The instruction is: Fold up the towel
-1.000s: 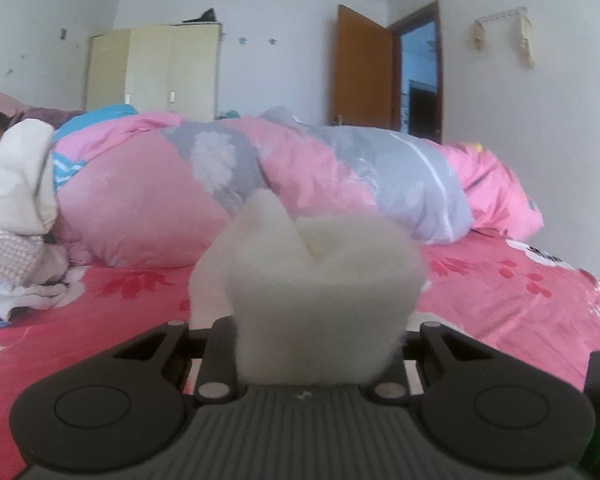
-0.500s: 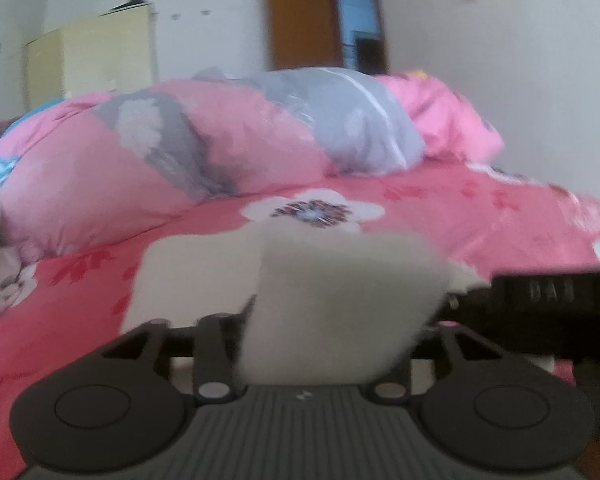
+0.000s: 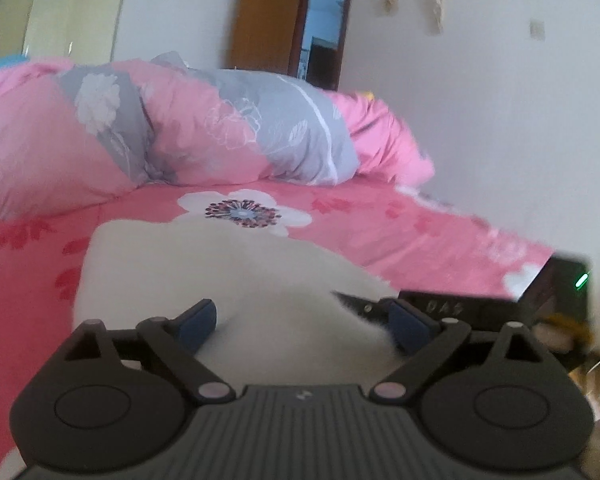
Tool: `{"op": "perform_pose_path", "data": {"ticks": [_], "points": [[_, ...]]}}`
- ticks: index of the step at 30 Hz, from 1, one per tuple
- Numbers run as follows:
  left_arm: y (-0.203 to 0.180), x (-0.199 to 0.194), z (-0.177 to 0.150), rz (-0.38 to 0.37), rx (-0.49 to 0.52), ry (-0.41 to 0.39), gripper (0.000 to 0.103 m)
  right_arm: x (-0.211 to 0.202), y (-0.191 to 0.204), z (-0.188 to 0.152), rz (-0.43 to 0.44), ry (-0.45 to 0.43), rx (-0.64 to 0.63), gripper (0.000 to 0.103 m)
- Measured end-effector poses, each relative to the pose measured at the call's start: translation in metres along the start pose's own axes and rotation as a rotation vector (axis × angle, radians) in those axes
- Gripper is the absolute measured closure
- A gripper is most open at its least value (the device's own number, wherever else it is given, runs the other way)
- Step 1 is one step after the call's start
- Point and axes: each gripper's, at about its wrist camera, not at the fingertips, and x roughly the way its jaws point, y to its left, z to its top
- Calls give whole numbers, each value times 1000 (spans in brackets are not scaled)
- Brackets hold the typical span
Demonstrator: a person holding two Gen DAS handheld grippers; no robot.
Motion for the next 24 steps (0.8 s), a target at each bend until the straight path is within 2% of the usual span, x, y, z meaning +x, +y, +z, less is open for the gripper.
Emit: {"op": "perform_pose_path", "data": {"ticks": [3,6,9,11,15,18,19,24], "points": [[19,-22,5,10,-68,-51,9,-2,-4,1,28,-8,27,92],[45,-44,3,83,-136,-99,9,-5,-8,2,56,-17,63,91],[75,-56,-7,149,-224,-89,9,-9,-10,3,89,-25,110,86],[95,-59,-17,174,-303,-67,10,-15,-9,1,121,-29,144,78],[122,-57,-33,185,-417,-41,11,-27,-3,-6,191,-21,221,47],[132,-50,-38,185,-428,-25,11,-35,2,-13,221,-6,283,32],[134,-46,-38,185,-426,-18,11,-36,6,-15,222,4,287,24],[135,-29,-36,169,-412,-27,11,-31,36,-22,177,77,199,12]]}}
